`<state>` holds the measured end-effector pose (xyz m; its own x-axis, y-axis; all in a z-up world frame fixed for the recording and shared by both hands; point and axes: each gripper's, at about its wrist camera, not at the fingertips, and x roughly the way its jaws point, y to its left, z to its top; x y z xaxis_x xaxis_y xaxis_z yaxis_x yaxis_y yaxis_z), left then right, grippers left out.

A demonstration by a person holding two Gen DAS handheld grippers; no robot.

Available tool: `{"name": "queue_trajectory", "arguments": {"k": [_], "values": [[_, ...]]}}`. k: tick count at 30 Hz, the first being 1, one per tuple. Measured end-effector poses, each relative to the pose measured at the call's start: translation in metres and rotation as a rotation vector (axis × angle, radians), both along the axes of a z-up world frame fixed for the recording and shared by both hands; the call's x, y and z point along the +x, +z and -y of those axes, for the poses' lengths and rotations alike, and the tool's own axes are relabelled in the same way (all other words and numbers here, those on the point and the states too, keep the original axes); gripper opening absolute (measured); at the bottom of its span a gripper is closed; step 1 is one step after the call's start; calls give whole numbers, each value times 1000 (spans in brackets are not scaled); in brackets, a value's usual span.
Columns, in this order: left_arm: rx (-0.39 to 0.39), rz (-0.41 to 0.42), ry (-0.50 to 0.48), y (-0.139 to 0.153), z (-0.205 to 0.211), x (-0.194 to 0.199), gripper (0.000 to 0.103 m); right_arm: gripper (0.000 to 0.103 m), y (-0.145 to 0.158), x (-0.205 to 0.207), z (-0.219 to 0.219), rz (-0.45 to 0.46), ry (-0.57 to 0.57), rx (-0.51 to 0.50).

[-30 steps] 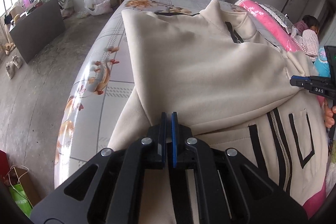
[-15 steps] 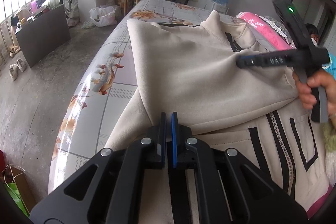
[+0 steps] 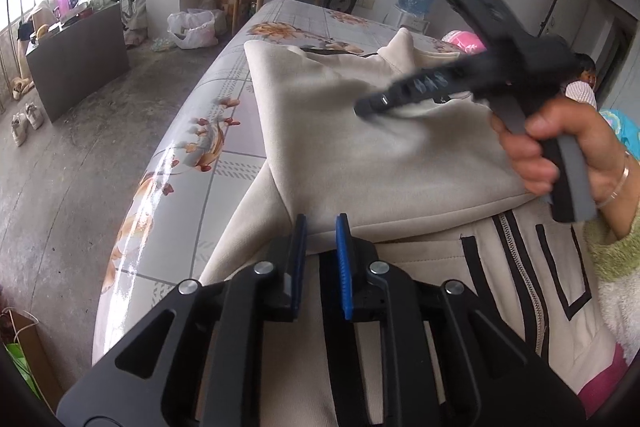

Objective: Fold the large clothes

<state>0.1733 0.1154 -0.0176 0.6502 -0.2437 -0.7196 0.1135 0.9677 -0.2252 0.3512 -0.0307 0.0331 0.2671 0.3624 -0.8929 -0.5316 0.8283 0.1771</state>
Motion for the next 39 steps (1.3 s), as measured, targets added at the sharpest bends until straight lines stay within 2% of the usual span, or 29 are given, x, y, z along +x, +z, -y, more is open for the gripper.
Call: {"name": "queue_trajectory", "arguments": {"k": [1,3,4,5,7,10,12,15,17,19,22,25,26,27,29,31,32,34,36,39], "values": [[-8,-1,0,1,-1,0,14,18,3,8,0,-1,-35,-8],[-23,0,1,2,-5,-4,16,18,12,12,-3,-22,-32,40],[-29,3,0,3,-8,-5,21,20,22,6,-7,-30,6,74],[-31,4,-1,4,-10,-5,25,29,26,1,-17,-35,45,87],[-44,1,-11,3,-16,-7,25,37,30,-17,-35,-52,144,81],[-55,-3,-18,1,-19,-7,25,37,14,-31,-63,-93,205,38],[-36,0,-14,1,-18,-8,25,38,4,-21,-81,-82,187,27],[-36,7,-7,5,-20,-10,25,38,10,3,-90,-45,121,107],[-29,11,-9,8,-20,-13,25,38,11,21,-86,-68,42,166],[-10,15,-25,11,-18,-16,26,38,24,20,-77,-78,19,226],[89,8,-49,10,-10,-20,29,38,50,-6,-56,-12,51,235],[298,9,-77,6,8,-18,33,39,66,-38,-25,24,59,242],[368,5,-98,3,15,-16,41,40,72,-50,-10,35,49,243],[444,3,-108,-2,22,-14,44,40,75,-61,1,47,37,249],[570,33,-100,-8,30,-10,46,41,79,-82,33,56,4,264],[622,43,-62,-11,28,-5,42,41,80,-99,60,72,-40,254],[595,44,-31,-9,21,-2,40,41,79,-105,71,82,-59,237],[452,18,20,-1,-3,2,39,41,77,-118,88,107,-87,206],[350,-17,70,0,-23,4,38,41,73,-123,105,108,-109,191],[296,-39,101,-6,-36,4,38,41,64,-123,119,105,-128,163]]}}
